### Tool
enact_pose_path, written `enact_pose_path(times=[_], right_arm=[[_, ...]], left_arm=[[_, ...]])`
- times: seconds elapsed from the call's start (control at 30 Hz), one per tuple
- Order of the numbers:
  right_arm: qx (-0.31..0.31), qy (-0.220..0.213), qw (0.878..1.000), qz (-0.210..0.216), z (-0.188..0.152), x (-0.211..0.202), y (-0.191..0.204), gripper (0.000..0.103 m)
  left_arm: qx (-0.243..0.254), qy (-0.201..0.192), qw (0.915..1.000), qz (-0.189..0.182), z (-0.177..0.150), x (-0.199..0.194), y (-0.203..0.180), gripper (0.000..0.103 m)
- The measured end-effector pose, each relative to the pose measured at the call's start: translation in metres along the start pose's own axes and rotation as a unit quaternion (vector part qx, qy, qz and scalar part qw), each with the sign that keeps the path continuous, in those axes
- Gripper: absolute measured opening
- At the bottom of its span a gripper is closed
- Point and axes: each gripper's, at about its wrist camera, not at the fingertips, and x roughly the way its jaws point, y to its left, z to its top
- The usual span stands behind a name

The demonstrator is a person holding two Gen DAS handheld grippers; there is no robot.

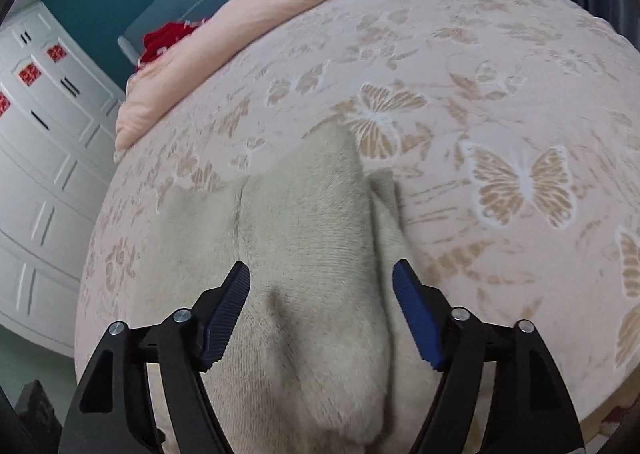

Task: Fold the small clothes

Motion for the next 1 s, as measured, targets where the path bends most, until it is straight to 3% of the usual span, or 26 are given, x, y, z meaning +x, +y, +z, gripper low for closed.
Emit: enact_pose_path(times=[0.03,0.07,0.13,0.2,0.23,0.33,0.4,0.5,0.57,0.67,0.73,0.77,0.87,1.0], right_arm=[[-0.018,0.028,0.999,-0.017,0.002,0.012,0.005,0.011],[-0.025,0.026,0.999,-0.022,0.006,0.01,0.01,0.011],[-0.032,-0.034,0.999,0.019,0.01,-0.025,0.019,0.009],[-0.018,-0.08,0.996,0.033,0.01,-0.05,0.012,0.009],[-0.011,-0.082,0.996,0.023,0.01,-0.047,0.003,0.01],[-0.022,0.021,0.997,-0.066,0.001,0.008,-0.022,0.014],[-0.009,-0.022,0.998,-0.051,-0.007,-0.016,-0.018,0.021],[-0.032,-0.096,0.994,-0.044,-0.016,-0.072,0.016,0.022],[-0.073,-0.109,0.991,-0.014,-0.025,-0.089,0.05,0.022],[-0.128,-0.056,0.99,0.031,-0.041,-0.065,0.094,0.018],[-0.148,0.038,0.987,0.057,-0.063,-0.01,0.107,0.016],[-0.152,0.071,0.985,0.042,-0.076,0.017,0.107,0.015],[-0.136,0.052,0.988,0.047,-0.079,0.01,0.112,0.015],[-0.097,0.025,0.991,0.09,-0.071,-0.025,0.108,0.014]], left_arm=[[-0.001,-0.002,1.0,-0.003,0.001,-0.003,0.0,0.032],[-0.002,-0.003,1.0,-0.009,0.003,-0.006,-0.001,0.032],[-0.002,-0.011,0.9998,-0.019,0.006,-0.014,-0.003,0.033],[0.0,-0.015,0.9997,-0.021,0.01,-0.017,-0.005,0.036],[-0.001,-0.016,0.9997,-0.021,0.011,-0.017,-0.005,0.037],[-0.008,-0.006,0.9997,-0.024,0.014,-0.01,-0.007,0.037],[-0.009,-0.006,0.9996,-0.025,0.015,-0.01,-0.01,0.037],[0.003,-0.014,0.9998,-0.009,0.012,-0.015,-0.012,0.049],[0.007,-0.015,0.9999,-0.002,0.011,-0.015,-0.013,0.05],[0.005,-0.01,0.9999,0.0,0.01,-0.015,-0.013,0.05],[0.007,-0.012,0.9999,0.004,0.008,-0.02,-0.013,0.05],[0.009,-0.014,0.9998,0.009,0.008,-0.022,-0.013,0.05],[0.008,-0.013,0.9997,0.018,0.006,-0.028,-0.009,0.05],[-0.001,-0.012,0.9998,0.018,0.002,-0.03,-0.003,0.051]])
